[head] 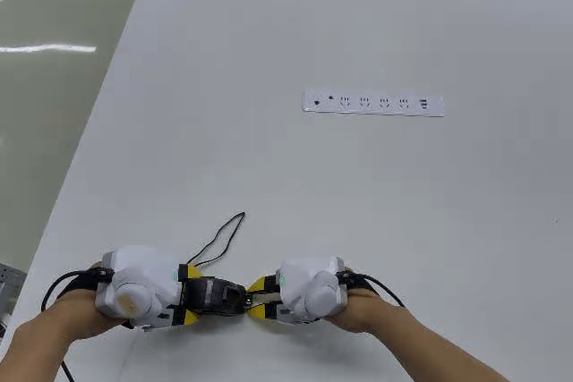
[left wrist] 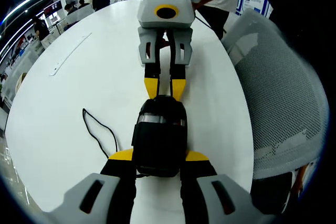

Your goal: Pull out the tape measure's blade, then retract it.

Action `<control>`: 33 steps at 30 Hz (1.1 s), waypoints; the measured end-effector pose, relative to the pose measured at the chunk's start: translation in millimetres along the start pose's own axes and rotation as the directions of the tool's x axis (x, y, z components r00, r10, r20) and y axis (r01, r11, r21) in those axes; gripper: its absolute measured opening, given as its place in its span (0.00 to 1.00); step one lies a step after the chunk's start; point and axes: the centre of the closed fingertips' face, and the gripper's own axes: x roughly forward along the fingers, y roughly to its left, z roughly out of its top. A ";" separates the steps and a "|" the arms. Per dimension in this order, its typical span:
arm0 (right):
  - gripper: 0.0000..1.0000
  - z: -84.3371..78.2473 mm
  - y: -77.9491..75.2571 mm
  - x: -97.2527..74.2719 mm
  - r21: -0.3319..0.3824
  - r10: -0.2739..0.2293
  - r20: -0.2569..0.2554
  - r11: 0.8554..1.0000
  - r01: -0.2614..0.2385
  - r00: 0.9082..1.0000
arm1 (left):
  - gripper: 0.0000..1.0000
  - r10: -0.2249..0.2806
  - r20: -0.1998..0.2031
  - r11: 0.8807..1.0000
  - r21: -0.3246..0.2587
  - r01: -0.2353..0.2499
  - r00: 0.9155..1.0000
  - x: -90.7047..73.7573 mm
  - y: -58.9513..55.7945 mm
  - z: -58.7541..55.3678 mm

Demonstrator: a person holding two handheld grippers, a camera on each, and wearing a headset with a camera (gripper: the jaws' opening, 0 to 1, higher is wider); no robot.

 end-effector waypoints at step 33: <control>0.10 -0.7 0.5 -7.0 -0.017 0.019 -0.022 1.000 -0.020 1.000 | 0.28 0.000 -0.007 1.000 -0.007 0.000 1.000 -1.9 0.1 -3.2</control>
